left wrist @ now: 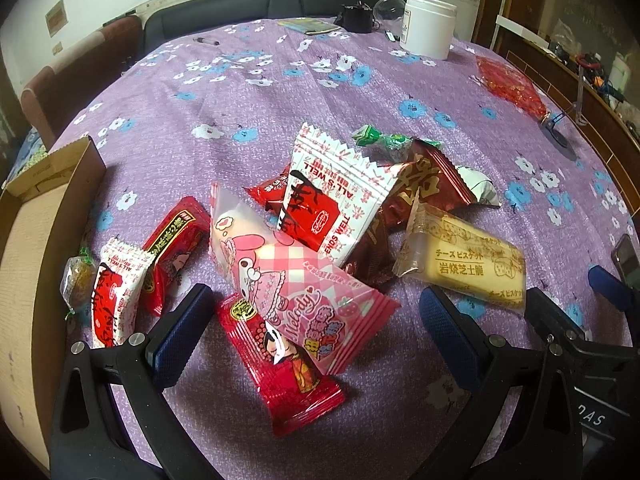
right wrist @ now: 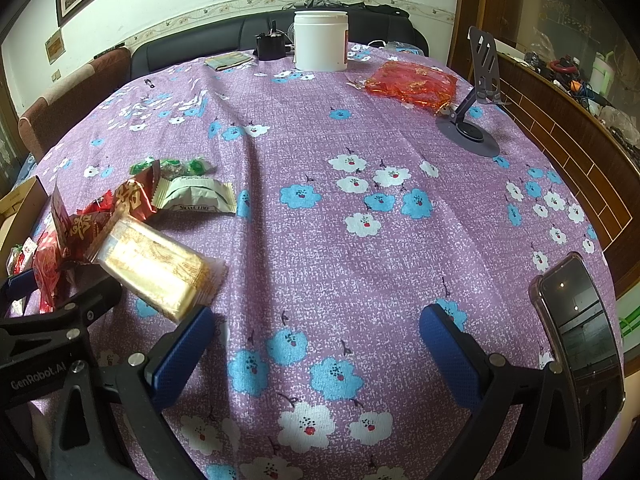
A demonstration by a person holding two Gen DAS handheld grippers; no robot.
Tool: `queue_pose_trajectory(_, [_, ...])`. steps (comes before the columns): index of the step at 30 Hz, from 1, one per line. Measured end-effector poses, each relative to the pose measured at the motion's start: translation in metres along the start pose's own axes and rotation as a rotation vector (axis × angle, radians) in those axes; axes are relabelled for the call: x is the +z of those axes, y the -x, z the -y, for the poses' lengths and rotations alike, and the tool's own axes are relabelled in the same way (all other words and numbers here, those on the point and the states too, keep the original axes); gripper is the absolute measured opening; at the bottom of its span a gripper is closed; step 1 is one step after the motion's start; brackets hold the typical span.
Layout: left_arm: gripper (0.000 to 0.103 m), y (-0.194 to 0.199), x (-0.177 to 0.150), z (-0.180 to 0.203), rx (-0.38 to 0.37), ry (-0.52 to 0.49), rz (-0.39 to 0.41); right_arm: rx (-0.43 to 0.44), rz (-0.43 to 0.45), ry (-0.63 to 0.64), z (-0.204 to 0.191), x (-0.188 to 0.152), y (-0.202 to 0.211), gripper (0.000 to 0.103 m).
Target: Organize snacks
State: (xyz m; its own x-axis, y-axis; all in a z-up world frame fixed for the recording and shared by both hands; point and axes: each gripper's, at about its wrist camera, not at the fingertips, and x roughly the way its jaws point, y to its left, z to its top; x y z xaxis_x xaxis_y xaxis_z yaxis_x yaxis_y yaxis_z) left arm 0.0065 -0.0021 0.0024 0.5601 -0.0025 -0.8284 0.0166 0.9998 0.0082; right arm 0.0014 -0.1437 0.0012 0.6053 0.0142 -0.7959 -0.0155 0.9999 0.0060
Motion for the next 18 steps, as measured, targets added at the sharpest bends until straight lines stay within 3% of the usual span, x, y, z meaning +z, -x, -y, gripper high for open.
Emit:
queue_pose_trajectory(6, [0.102,0.003,-0.006,-0.005,-0.036,-0.01,-0.003,0.003,0.0,-0.002,0.001,0.001,0.001,0.103])
queue_pose_trajectory(11, [0.094,0.037,-0.027,-0.026,-0.218,0.056,0.034,0.002,-0.001,-0.001,0.0,0.002,-0.001,0.103])
queue_pose_trajectory(16, [0.094,0.108,-0.044,-0.07,-0.236,0.104,0.298,0.013,-0.011,0.009,0.001,0.0,0.0,0.103])
queue_pose_trajectory(18, [0.094,0.123,-0.049,-0.093,-0.221,0.129,0.349,0.025,-0.04,0.024,0.002,0.002,-0.001,0.103])
